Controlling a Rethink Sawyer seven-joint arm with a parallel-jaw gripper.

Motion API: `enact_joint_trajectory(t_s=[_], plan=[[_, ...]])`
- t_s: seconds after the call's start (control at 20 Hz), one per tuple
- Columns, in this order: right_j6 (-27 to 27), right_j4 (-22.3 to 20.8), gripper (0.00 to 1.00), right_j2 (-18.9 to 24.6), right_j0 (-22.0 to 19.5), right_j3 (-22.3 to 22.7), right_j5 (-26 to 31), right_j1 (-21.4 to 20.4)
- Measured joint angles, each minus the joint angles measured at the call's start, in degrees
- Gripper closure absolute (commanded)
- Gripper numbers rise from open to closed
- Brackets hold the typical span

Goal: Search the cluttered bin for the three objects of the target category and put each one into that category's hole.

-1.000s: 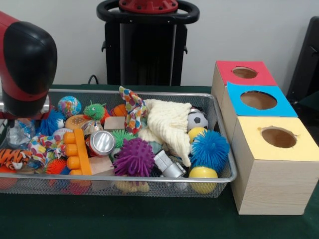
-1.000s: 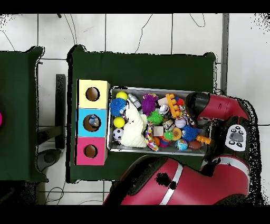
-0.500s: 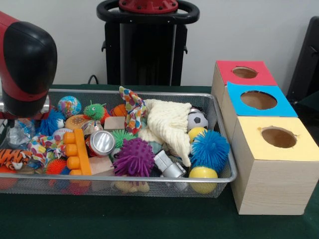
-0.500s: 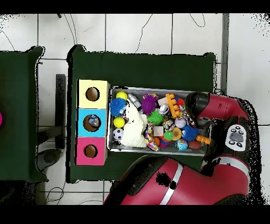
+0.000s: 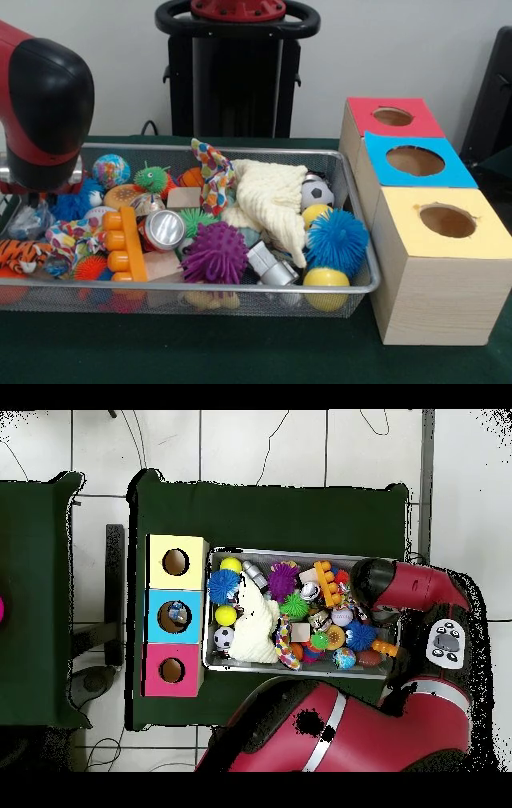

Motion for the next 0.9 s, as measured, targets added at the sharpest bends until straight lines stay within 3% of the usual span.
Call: enact_joint_trajectory(t_s=[0.9], plan=[[0.0, 0.0, 1.00, 0.1, 0.0, 0.0, -0.6, 0.0]])
